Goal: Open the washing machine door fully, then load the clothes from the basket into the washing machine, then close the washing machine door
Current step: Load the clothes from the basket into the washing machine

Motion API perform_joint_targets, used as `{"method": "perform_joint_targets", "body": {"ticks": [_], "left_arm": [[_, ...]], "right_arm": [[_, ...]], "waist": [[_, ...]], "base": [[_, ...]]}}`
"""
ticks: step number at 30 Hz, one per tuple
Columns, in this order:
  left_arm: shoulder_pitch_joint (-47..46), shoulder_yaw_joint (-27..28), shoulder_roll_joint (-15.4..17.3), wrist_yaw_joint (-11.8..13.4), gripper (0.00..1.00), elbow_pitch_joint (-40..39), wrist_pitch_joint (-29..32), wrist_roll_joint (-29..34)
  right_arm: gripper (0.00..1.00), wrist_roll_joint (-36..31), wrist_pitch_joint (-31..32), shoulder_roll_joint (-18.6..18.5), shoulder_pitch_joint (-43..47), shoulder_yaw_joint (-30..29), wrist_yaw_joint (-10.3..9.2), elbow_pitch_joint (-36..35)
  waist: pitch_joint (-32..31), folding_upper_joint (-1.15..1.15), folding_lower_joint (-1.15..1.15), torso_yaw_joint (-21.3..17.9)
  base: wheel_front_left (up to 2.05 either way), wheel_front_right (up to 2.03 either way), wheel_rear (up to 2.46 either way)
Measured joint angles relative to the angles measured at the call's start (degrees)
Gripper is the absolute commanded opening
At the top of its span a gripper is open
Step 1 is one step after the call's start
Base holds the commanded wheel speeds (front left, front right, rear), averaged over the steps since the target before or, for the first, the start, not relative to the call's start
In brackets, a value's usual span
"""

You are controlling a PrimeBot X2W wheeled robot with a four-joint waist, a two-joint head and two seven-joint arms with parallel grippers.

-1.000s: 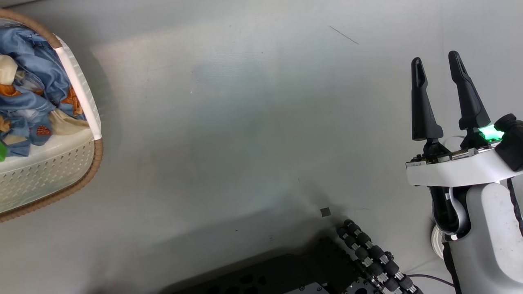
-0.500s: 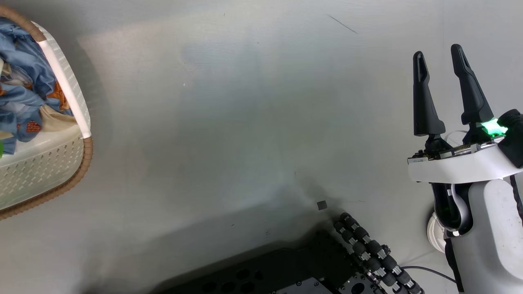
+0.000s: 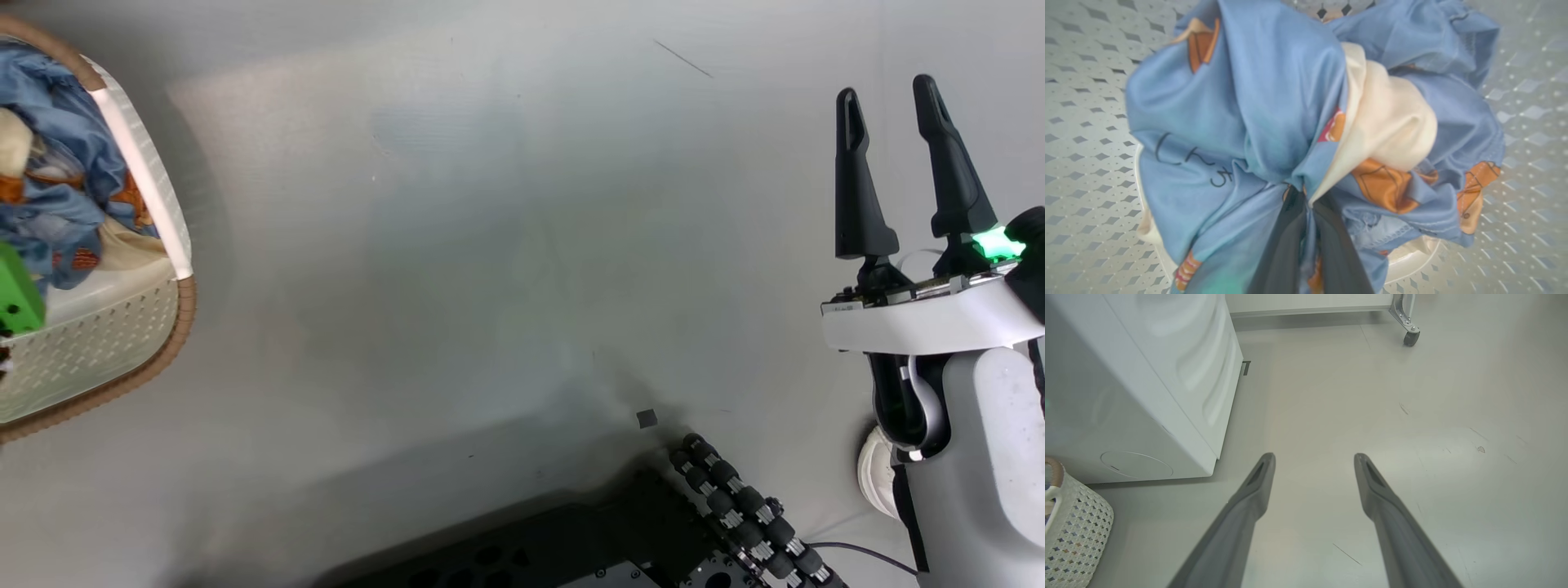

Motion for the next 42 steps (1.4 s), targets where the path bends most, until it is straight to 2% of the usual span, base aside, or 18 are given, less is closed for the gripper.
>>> {"method": "perform_joint_targets", "body": {"ticks": [11,23,38,42], "left_arm": [[1.80,0.09,-4.39,0.19,0.00,0.86,-8.08,-0.23],[6.63,0.94,-9.99,0.19,0.00,2.45,-17.83,-1.78],[13.46,1.14,-14.93,0.10,0.00,1.53,-19.28,-2.38],[15.86,2.02,-15.78,0.10,0.00,-1.45,-19.27,-2.45]], "right_arm": [[1.00,-0.53,0.00,-0.44,-0.46,-2.01,0.00,1.24],[1.00,-1.10,0.00,-1.54,0.43,-4.16,0.00,2.88],[1.00,-1.42,0.00,-3.27,7.25,-6.24,0.00,4.13],[1.00,-1.42,0.00,-3.37,9.01,-6.51,0.00,4.44]], "waist": [[-4.04,0.00,0.00,2.59],[-11.75,0.00,0.00,6.42],[-24.62,0.00,0.00,11.15],[-27.96,0.00,0.00,12.15]], "base": [[0.00,0.00,0.00],[0.00,0.00,0.00],[0.00,0.00,0.00],[0.00,0.00,0.00]]}}
